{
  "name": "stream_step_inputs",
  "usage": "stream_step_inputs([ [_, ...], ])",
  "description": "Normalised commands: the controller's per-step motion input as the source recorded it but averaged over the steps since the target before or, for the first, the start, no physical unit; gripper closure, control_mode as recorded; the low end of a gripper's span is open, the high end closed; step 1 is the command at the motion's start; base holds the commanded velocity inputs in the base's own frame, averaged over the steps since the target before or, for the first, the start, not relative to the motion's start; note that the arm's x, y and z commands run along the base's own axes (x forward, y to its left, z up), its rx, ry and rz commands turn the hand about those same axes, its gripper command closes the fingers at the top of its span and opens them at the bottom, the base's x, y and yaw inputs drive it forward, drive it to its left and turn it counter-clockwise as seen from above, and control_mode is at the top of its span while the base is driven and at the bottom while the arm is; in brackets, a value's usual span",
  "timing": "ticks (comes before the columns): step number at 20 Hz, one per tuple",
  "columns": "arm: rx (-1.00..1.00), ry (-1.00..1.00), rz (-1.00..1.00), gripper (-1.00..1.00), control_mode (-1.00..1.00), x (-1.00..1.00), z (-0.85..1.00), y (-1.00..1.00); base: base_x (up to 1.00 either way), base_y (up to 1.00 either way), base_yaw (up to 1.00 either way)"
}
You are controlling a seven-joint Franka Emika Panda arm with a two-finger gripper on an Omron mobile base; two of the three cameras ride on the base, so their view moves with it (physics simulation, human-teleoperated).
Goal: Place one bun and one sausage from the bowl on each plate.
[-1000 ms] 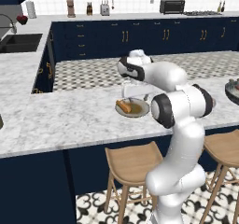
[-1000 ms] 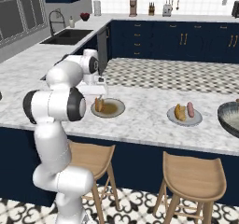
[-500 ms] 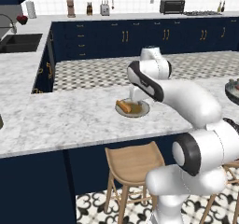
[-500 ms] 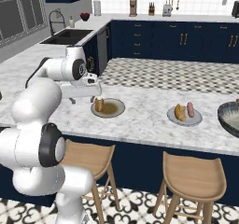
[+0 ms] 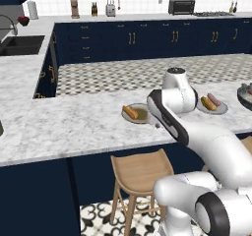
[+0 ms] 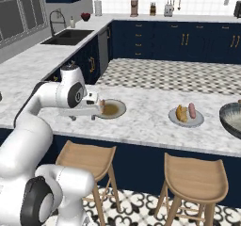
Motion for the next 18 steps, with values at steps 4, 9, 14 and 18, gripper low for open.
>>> stream_step_inputs([
  [4,0.02,-0.06,0.00,-1.00,-1.00,-0.78,-0.27,-0.04,0.00,0.00,0.00],
  [9,0.00,0.00,0.00,-1.00,-1.00,-0.13,-0.03,0.01,0.00,0.00,0.00],
  [14,0.00,0.00,0.00,-1.00,1.00,-0.13,0.00,-0.03,-0.14,-0.05,-0.01],
  [18,0.00,0.00,0.00,-1.00,1.00,0.00,0.00,0.00,-0.43,-0.73,-0.07],
])
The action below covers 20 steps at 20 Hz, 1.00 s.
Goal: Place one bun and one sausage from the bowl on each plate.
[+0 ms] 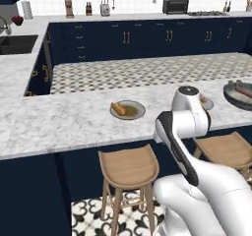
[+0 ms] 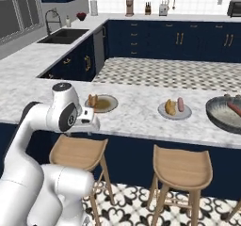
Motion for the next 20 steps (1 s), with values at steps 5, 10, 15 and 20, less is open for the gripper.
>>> stream_step_inputs([
  [5,0.00,0.00,0.00,-1.00,1.00,0.00,0.00,0.00,-0.09,-1.00,-0.07],
  [10,0.00,0.00,0.00,-1.00,1.00,0.00,0.00,0.00,0.32,-1.00,0.00],
  [15,0.00,0.00,0.00,-1.00,1.00,0.00,0.00,0.00,0.54,-1.00,0.00],
  [20,0.00,0.00,0.00,-1.00,1.00,0.00,0.00,0.00,0.62,-1.00,0.00],
])
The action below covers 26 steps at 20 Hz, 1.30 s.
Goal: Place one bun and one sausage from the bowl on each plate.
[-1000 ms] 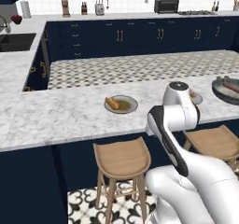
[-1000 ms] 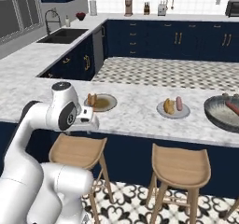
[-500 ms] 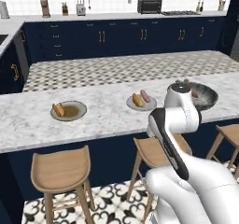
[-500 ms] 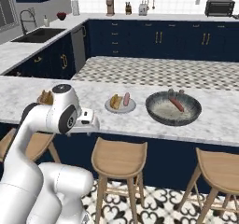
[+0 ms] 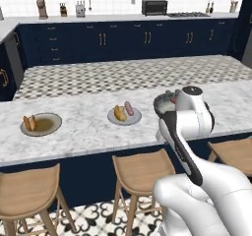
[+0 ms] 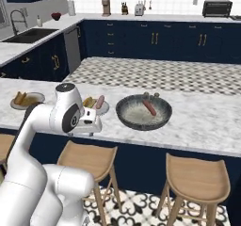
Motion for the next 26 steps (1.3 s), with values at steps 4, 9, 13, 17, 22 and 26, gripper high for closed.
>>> stream_step_inputs([
  [4,0.00,0.00,0.00,-1.00,1.00,0.00,0.00,0.00,0.11,-1.00,-0.03],
  [9,0.00,0.00,0.00,-1.00,1.00,0.00,0.00,0.00,-0.05,-0.99,-0.10],
  [13,0.00,0.00,0.00,-1.00,1.00,0.00,0.00,0.00,0.71,-0.30,0.02],
  [17,0.00,0.00,0.00,-1.00,1.00,0.00,0.00,0.00,0.77,0.11,0.00],
  [22,0.00,0.00,0.00,-1.00,1.00,0.00,0.00,0.00,0.81,0.02,0.00],
  [26,0.00,0.00,0.00,-1.00,1.00,0.00,0.00,0.00,0.19,0.00,0.00],
])
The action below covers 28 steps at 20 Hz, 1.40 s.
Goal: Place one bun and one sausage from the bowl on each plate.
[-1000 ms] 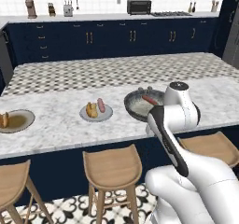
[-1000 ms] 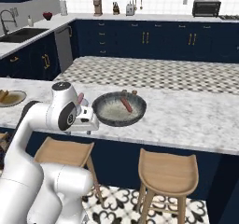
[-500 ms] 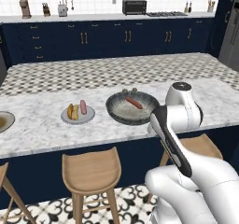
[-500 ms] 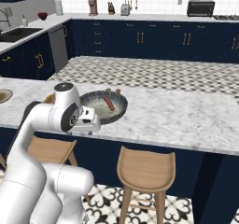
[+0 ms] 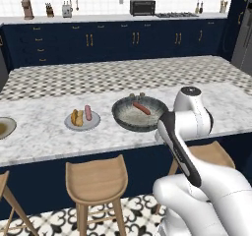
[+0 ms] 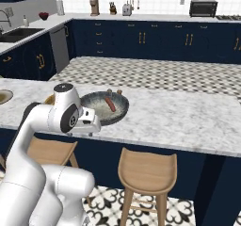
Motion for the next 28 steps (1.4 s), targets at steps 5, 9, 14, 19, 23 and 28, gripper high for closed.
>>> stream_step_inputs([
  [5,0.00,0.00,0.00,-1.00,-1.00,0.04,0.04,0.00,0.06,0.00,0.00],
  [9,-0.01,-0.01,-0.02,-1.00,-1.00,0.78,0.40,0.05,0.00,0.00,0.00],
  [14,-0.06,0.00,-0.05,-1.00,-1.00,1.00,0.24,0.15,0.00,0.00,0.00],
  [19,-0.09,0.01,-0.03,-1.00,-1.00,1.00,-0.04,0.10,0.00,0.00,0.00],
  [23,-0.02,0.08,0.00,-1.00,-1.00,1.00,0.00,0.00,0.00,0.00,0.00],
  [28,0.00,0.04,0.01,-1.00,-1.00,1.00,0.00,0.00,0.00,0.00,0.00],
])
